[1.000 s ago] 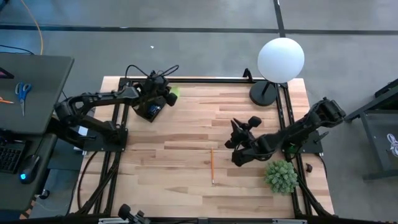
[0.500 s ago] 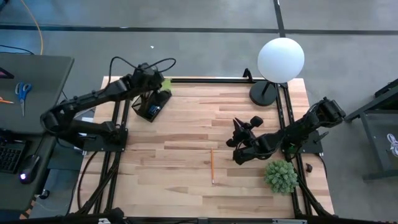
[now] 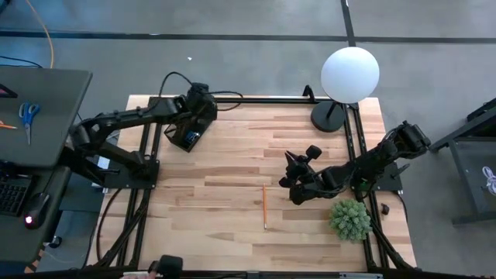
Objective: Pick and place office supplies into organizer
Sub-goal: Put the green sticky note into the right section of the desk organizer
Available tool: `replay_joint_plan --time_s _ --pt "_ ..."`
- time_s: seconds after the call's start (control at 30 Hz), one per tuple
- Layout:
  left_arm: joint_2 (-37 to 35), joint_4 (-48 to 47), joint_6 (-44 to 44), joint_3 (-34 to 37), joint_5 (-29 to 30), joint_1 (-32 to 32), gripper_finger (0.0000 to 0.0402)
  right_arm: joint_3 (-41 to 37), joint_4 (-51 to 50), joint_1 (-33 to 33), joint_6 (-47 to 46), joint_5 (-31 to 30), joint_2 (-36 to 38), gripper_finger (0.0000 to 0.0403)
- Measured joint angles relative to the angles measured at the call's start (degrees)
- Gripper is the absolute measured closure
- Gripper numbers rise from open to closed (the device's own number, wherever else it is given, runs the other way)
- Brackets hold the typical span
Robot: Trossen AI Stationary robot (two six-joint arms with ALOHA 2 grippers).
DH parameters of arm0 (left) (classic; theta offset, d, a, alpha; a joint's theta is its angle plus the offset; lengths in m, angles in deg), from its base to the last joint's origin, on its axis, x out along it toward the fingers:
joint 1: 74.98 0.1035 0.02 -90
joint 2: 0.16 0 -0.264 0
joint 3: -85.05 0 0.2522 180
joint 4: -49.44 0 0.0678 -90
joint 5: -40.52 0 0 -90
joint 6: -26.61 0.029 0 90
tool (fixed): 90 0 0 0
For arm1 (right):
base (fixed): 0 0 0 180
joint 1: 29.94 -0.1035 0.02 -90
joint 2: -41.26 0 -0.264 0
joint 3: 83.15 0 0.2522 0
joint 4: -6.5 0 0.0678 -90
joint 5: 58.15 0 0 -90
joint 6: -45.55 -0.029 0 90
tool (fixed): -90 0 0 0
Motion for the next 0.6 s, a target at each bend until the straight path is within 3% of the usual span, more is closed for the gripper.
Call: replay_joint_plan --time_s 0.23,0.6 --pt "5.0 -1.2 8.6 0.0 2.5 0.0 0.0402 0.0 0.4 0.0 1.2 3.3 0.0 0.0381" --pt "9.1 -10.0 12.3 0.0 2.9 0.0 0.0401 0.0 0.8 0.0 1.2 5.9 0.0 0.0384"
